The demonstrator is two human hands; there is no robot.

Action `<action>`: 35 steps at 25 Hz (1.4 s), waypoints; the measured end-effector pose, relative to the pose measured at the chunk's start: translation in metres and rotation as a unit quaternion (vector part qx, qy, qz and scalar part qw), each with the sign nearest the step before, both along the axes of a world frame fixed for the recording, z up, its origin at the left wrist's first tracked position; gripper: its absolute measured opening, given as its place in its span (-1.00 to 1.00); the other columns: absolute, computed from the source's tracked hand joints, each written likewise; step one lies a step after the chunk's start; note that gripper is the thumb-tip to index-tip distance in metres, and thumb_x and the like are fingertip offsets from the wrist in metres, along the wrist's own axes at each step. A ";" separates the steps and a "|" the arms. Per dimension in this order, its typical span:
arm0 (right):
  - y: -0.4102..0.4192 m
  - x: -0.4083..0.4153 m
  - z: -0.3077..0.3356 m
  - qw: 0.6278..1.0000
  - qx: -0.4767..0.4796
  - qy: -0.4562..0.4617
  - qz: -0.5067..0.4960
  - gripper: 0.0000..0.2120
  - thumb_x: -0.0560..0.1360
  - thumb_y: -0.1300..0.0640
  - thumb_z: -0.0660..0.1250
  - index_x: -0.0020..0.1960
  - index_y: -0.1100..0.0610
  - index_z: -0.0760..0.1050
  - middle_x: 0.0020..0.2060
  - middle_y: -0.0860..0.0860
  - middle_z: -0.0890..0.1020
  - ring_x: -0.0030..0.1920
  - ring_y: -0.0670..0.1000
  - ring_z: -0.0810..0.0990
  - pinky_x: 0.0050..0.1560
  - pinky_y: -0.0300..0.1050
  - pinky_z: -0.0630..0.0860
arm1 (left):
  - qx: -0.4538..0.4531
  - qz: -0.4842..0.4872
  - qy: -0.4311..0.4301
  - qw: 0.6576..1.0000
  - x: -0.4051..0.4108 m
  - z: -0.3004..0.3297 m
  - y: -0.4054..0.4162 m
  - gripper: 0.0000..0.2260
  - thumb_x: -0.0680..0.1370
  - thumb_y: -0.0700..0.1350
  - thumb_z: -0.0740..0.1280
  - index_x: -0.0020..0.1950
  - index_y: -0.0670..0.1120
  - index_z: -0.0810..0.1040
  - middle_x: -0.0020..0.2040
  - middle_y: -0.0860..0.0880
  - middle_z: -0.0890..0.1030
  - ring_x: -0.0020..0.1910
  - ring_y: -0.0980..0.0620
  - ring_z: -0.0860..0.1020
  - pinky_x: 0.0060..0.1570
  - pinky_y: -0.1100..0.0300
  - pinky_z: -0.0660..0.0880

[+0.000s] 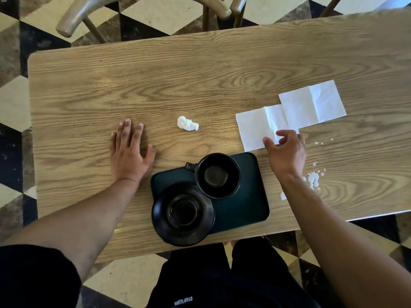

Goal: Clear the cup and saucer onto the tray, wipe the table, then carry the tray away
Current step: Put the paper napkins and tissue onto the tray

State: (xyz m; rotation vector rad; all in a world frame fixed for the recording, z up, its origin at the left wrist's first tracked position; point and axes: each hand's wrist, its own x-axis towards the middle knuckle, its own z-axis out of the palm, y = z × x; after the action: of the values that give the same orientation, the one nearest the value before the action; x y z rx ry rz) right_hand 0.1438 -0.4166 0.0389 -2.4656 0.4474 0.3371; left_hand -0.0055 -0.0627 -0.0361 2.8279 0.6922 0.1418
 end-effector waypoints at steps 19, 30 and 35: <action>-0.030 -0.064 0.077 0.978 0.155 -0.138 -0.015 -0.88 0.43 0.25 0.35 -0.14 0.04 0.56 -0.37 -0.10 0.60 -0.36 -0.18 0.54 -0.29 -0.37 0.44 | -0.007 0.004 -0.005 1.000 0.000 0.003 -0.002 -0.41 0.55 0.12 0.19 0.55 -0.07 0.41 0.64 -0.18 0.26 0.64 -0.17 0.16 0.63 -0.11 -0.01; -0.022 -0.130 0.045 0.973 0.164 0.106 0.124 -0.80 0.59 0.19 0.35 -0.08 -0.09 0.62 -0.32 0.00 0.65 -0.39 -0.06 0.50 -0.35 -0.26 0.42 | -0.025 0.017 0.015 0.999 0.003 0.006 -0.003 -0.41 0.56 0.13 0.18 0.58 -0.03 0.37 0.66 -0.14 0.21 0.66 -0.11 0.10 0.63 -0.09 -0.04; -0.020 -0.116 0.031 0.978 0.099 0.096 0.155 -0.75 0.59 0.17 0.36 0.23 -0.02 0.59 -0.33 -0.12 0.56 -0.34 -0.16 0.51 -0.28 -0.41 0.39 | -0.024 0.018 0.005 1.000 0.002 0.005 -0.003 -0.42 0.55 0.11 0.22 0.56 -0.04 0.40 0.66 -0.14 0.23 0.66 -0.11 0.12 0.63 -0.10 -0.02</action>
State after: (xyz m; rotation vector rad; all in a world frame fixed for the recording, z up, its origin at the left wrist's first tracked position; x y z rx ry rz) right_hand 0.0281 -0.4366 0.0696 -2.3134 0.0970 0.7168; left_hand -0.0035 -0.0658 -0.0306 2.7732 0.7401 0.1154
